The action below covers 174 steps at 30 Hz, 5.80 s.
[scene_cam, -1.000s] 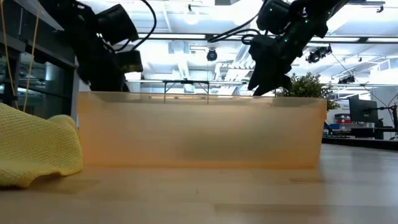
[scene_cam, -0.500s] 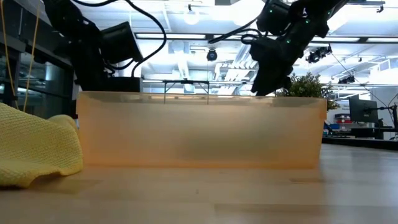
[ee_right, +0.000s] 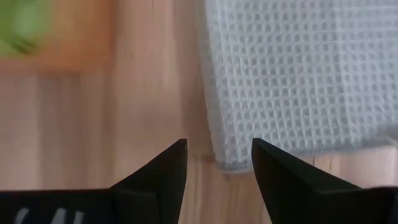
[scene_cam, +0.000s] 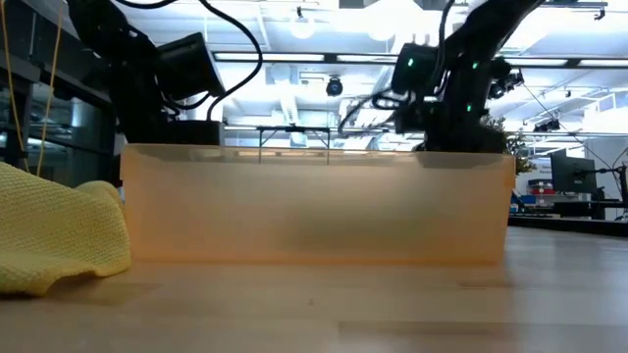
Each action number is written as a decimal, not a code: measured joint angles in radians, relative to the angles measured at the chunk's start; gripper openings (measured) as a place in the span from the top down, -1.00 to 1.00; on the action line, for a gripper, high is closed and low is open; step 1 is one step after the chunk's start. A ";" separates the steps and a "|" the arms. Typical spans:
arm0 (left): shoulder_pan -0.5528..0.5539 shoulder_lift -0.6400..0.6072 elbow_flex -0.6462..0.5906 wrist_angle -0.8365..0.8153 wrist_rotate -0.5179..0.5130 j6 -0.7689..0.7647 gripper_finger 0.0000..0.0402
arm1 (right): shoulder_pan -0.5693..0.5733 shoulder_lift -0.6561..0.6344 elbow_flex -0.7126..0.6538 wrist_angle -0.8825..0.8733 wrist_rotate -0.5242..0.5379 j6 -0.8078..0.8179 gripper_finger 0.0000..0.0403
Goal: Fold microfiber towels
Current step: Fold the gray towel
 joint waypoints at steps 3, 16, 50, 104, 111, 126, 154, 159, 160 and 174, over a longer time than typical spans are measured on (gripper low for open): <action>0.000 0.000 0.000 -0.001 0.002 0.000 0.77 | 0.000 0.057 0.000 0.005 0.008 -0.056 0.18; 0.000 0.002 -0.001 -0.001 -0.006 -0.008 0.95 | 0.001 0.166 0.004 0.032 0.043 -0.055 0.56; 0.316 -0.178 0.109 -0.203 0.100 -0.167 1.00 | -0.131 -0.113 0.010 -0.009 -0.044 0.580 1.00; 0.389 -0.019 0.109 0.054 -0.156 -0.228 0.78 | -0.181 0.042 0.010 0.180 0.227 0.828 0.73; 0.390 -0.027 0.109 0.050 -0.190 -0.226 0.42 | -0.187 0.041 0.011 0.196 0.346 0.846 0.23; 0.390 -0.301 0.080 -0.035 0.202 -0.140 0.10 | -0.174 -0.161 -0.025 -0.019 0.155 0.725 -0.06; 0.375 0.022 -0.035 0.281 0.261 -0.220 0.12 | -0.157 -0.312 -0.421 0.602 -0.011 1.124 -0.06; 0.333 0.027 -0.031 0.222 0.253 -0.200 0.12 | -0.156 -0.312 -0.421 0.601 -0.014 1.142 -0.06; 0.323 0.026 -0.031 0.213 0.253 -0.193 0.12 | -0.156 -0.312 -0.421 0.601 -0.019 1.143 -0.06; 0.263 -0.003 -0.036 0.191 0.220 -0.168 0.12 | -0.156 -0.233 -0.421 0.582 0.011 1.429 -0.06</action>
